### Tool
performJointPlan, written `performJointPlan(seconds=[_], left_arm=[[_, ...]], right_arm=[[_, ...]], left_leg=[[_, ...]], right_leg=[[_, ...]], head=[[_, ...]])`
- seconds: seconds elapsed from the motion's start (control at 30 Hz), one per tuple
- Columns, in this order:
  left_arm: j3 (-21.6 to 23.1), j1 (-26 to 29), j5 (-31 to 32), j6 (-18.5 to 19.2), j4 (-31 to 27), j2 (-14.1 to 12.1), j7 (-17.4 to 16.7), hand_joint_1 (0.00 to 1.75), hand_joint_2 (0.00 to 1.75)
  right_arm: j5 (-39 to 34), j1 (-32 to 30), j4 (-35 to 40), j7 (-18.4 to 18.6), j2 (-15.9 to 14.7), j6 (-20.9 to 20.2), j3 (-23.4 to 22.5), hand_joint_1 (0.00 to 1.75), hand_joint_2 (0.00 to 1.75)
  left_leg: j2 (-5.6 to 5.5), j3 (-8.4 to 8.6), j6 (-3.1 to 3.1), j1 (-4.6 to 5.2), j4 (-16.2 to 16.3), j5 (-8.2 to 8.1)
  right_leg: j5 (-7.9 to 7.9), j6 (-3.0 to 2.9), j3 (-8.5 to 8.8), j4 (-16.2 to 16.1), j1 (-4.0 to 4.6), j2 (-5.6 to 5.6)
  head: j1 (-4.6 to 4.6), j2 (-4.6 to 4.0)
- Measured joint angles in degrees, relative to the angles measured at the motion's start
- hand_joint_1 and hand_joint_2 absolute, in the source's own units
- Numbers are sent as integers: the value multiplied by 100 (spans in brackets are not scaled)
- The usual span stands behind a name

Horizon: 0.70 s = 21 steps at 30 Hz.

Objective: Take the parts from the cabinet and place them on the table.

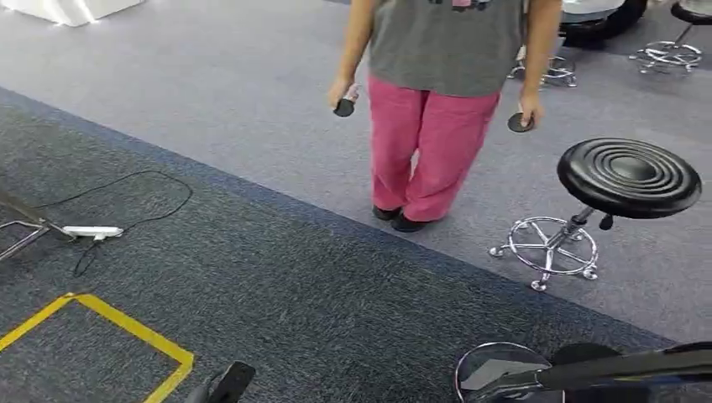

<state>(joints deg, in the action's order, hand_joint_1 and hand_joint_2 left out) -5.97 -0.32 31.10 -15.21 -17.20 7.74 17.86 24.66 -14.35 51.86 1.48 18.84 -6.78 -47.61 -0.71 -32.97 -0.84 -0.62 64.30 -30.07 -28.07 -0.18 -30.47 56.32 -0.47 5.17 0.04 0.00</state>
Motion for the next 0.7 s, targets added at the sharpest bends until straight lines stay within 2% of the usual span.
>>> performJointPlan(seconds=[0.03, 0.07, 0.1, 0.17, 0.2, 0.23, 0.27, 0.3, 0.33, 0.37, 0.4, 0.43, 0.47, 0.5, 0.53, 0.57, 0.6, 0.63, 0.67, 0.7], left_arm=[[-2, 36, -48, -31, -20, -22, 0, 0, 0], [-7, 71, -105, -68, -24, -52, 0, 0, 0], [-18, 100, -162, -116, -35, -61, 9, 0, 0], [-78, 188, -327, -194, -100, -76, 94, 0, 0], [-113, 230, -384, -210, -148, -64, 155, 0, 0], [-155, 269, -424, -225, -206, -70, 206, 0, 0], [-192, 319, -435, -227, -273, -59, 214, 0, 0], [-218, 401, -435, -216, -334, -59, 188, 0, 0], [-249, 530, -415, -181, -424, -55, 78, 0, 0], [-291, 712, -354, -99, -639, -44, -143, 0, 0], [-317, 922, -284, -8, -922, -28, -375, 0, 0], [-330, 1098, -227, 64, -1218, -6, -573, 0, 0], [-345, 1201, -203, 101, -1411, 22, -645, 0, 0], [-352, 1256, -185, 120, -1537, 37, -669, 0, 0], [-358, 1313, -173, 131, -1666, 59, -690, 0, 0], [-369, 1363, -170, 138, -1784, 59, -713, 0, 0], [-387, 1411, -164, 142, -1883, 76, -719, 0, 0], [-400, 1442, -161, 144, -1963, 79, -726, 0, 0], [-407, 1467, -161, 151, -2041, 81, -737, 0, 0], [-411, 1491, -161, 155, -2107, 83, -737, 0, 0]], right_arm=[[151, 90, -155, -116, -28, -31, -87, 0, 0], [337, 205, -328, -254, -63, -50, -157, 0, 0], [485, 311, -499, -383, -107, -50, -221, 0, 0], [753, 444, -903, -615, -194, -35, -332, 0, 0], [856, 497, -1078, -716, -266, -7, -362, 0, 0], [946, 566, -1286, -804, -341, 40, -389, 0, 0], [1033, 646, -1508, -900, -383, 98, -395, 0, 0], [1105, 732, -1690, -978, -461, 144, -400, 0, 0], [1167, 833, -1873, -1040, -496, 180, -400, 0, 0], [1228, 925, -2111, -1116, -568, 227, -397, 0, 0], [1272, 996, -2313, -1169, -632, 273, -395, 0, 0], [1300, 1020, -2503, -1206, -678, 302, -393, 0, 0], [1322, 1019, -2619, -1219, -743, 319, -395, 0, 0], [1333, 1022, -2714, -1235, -763, 335, -395, 0, 0], [1335, 1045, -2798, -1245, -821, 343, -397, 0, 0], [1335, 1098, -2891, -1252, -822, 343, -393, 0, 0], [1335, 1144, -2965, -1252, -848, 345, -393, 0, 0], [1339, 1167, -3018, -1259, -857, 348, -393, 0, 0], [1339, 1172, -3074, -1263, -883, 356, -393, 0, 0], [1339, 1174, -3119, -1265, -892, 356, -393, 0, 0]], left_leg=[[-228, 192, 35, -2, -487, 238], [-377, 260, 73, -24, -676, 192], [-328, 273, 43, -16, -719, 159], [-243, 265, 87, 13, -709, 161], [-180, 281, 131, -30, -768, 190], [-90, 299, 164, -46, -815, 219], [-44, 301, 202, -46, -835, 220], [51, 299, 217, -36, -835, 215], [154, 307, 225, -29, -834, 205], [269, 308, 226, -26, -830, 190], [384, 314, 219, -25, -826, 174], [460, 328, 213, -25, -825, 160], [508, 344, 200, -28, -822, 146], [547, 368, 176, -36, -819, 128], [582, 402, 140, -38, -812, 105], [613, 423, 95, 9, -803, 75], [657, 427, 51, 19, -792, 53], [707, 453, 33, 25, -794, 55], [764, 475, 9, 9, -805, 59], [826, 507, -33, -5, -814, 34]], right_leg=[[-3, 6, 0, 3, -4, 78], [-19, 46, -23, 53, 39, 153], [-5, 73, -71, 56, 13, 232], [26, 158, -112, 21, -23, 326], [28, 203, -175, 5, 1, 386], [-29, 211, -178, 79, 1, 162], [-205, 241, -287, 289, 17, -187], [-454, 262, -496, 703, 4, -353], [-687, 294, -730, 1176, -10, -421], [-845, 323, -929, 1568, -20, -457], [-864, 348, -1030, 1768, -34, -482], [-734, 364, -967, 1666, -57, -514], [-501, 379, -763, 1301, -77, -556], [-247, 382, -479, 784, -86, -636], [-25, 372, -167, 238, -85, -814], [-98, 343, -74, 30, -34, -1105], [-60, 282, -32, 28, -45, -985], [-63, 251, -65, 44, -37, -922], [-69, 226, -127, 56, -21, -863], [-72, 181, -124, 48, -22, -790]], head=[[0, 0], [2, 0], [7, 0], [-2, 0], [0, 0], [9, 0], [76, 0], [103, 0], [98, 0], [94, 0], [96, 0], [96, 0], [96, 0], [101, 0], [101, 0], [116, 0], [94, 0], [72, 0], [87, 0], [90, 0]])
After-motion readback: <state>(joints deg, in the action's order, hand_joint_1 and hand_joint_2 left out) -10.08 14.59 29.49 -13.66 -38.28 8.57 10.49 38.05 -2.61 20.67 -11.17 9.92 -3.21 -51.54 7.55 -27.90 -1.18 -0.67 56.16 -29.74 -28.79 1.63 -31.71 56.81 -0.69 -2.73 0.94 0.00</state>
